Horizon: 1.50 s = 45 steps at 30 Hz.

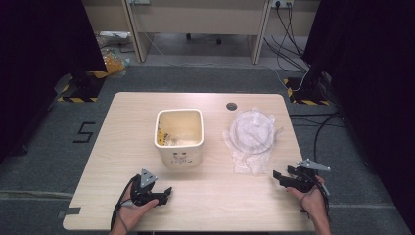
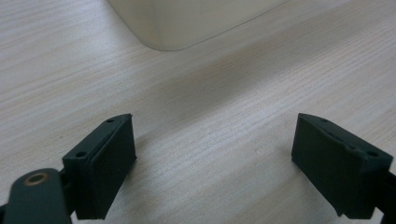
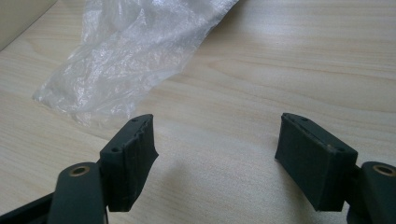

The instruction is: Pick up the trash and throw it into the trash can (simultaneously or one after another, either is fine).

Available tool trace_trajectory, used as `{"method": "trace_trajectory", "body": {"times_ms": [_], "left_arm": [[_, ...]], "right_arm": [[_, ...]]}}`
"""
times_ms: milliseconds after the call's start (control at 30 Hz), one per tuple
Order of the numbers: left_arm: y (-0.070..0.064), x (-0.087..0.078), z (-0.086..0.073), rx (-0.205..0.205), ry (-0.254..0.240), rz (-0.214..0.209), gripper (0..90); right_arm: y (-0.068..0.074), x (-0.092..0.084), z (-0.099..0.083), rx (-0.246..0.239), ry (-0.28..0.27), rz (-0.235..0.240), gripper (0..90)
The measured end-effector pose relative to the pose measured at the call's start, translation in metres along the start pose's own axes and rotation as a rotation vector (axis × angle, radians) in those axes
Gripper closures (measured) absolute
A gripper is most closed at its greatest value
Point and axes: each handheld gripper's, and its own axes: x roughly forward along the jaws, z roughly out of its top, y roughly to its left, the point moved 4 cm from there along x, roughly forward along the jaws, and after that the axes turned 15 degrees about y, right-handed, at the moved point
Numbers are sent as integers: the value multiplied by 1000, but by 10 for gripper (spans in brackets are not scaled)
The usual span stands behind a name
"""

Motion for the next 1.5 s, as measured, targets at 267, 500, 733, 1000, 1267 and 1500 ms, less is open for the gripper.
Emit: {"method": "trace_trajectory", "body": {"times_ms": [267,500,733,1000,1267,1500], "left_arm": [[0,0,0,0,0,0,126],[0,0,0,0,0,0,126],[0,0,0,0,1,0,126],[0,0,0,0,2,1,126],[0,0,0,0,2,1,126],[0,0,0,-1,2,1,126]], "right_arm": [[-2,0,5,24,-7,26,279],[0,-6,25,37,-52,58,263],[-1,0,49,48,-71,64,254],[-5,15,68,60,-40,64,251],[-17,31,85,99,-19,63,218],[-23,35,105,127,-40,74,194]]}}
